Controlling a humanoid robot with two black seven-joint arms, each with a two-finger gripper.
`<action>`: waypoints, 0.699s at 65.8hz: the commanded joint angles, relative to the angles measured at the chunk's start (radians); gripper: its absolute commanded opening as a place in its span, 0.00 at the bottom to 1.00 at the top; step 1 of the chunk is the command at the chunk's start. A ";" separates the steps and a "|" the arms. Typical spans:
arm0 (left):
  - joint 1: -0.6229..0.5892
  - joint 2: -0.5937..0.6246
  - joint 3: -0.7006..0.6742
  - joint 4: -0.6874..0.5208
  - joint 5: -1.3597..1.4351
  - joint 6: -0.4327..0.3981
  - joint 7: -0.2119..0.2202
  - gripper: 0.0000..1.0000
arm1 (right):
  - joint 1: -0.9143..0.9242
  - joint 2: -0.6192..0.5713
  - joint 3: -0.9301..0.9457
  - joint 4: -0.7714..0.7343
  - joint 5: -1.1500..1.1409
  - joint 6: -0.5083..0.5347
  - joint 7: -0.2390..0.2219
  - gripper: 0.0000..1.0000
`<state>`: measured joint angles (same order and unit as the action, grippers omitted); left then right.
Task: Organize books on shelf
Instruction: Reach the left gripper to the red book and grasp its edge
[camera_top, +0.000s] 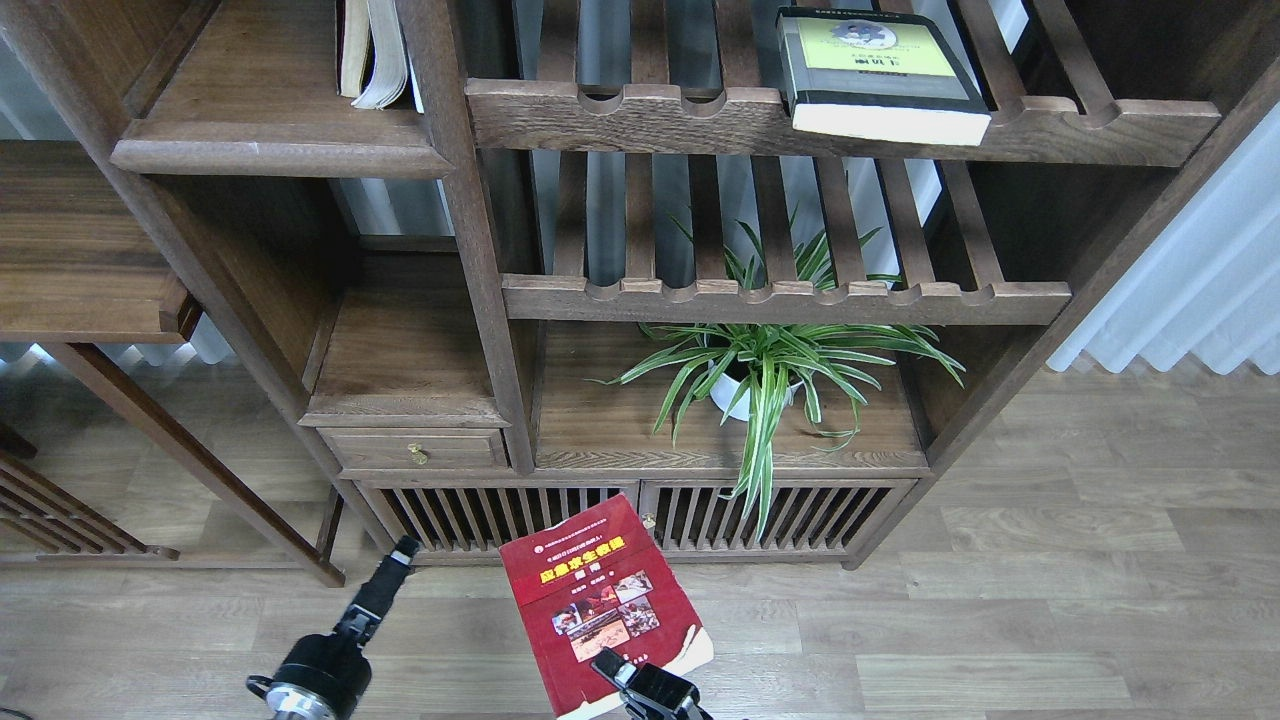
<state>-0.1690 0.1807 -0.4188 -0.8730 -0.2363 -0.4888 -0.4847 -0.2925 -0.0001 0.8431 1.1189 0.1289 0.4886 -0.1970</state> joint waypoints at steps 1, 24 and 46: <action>0.000 -0.044 0.048 -0.031 -0.001 0.000 -0.002 1.00 | 0.000 0.000 -0.002 -0.001 0.001 0.000 -0.009 0.08; -0.004 -0.141 0.087 -0.017 -0.009 0.000 -0.004 0.99 | 0.000 0.000 -0.016 -0.001 0.005 0.000 -0.021 0.08; -0.009 -0.141 0.172 0.011 -0.021 0.000 -0.004 0.66 | 0.000 0.000 -0.029 -0.001 0.001 0.000 -0.033 0.08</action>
<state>-0.1774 0.0403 -0.3044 -0.8768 -0.2497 -0.4887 -0.4894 -0.2930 -0.0001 0.8176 1.1182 0.1333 0.4886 -0.2263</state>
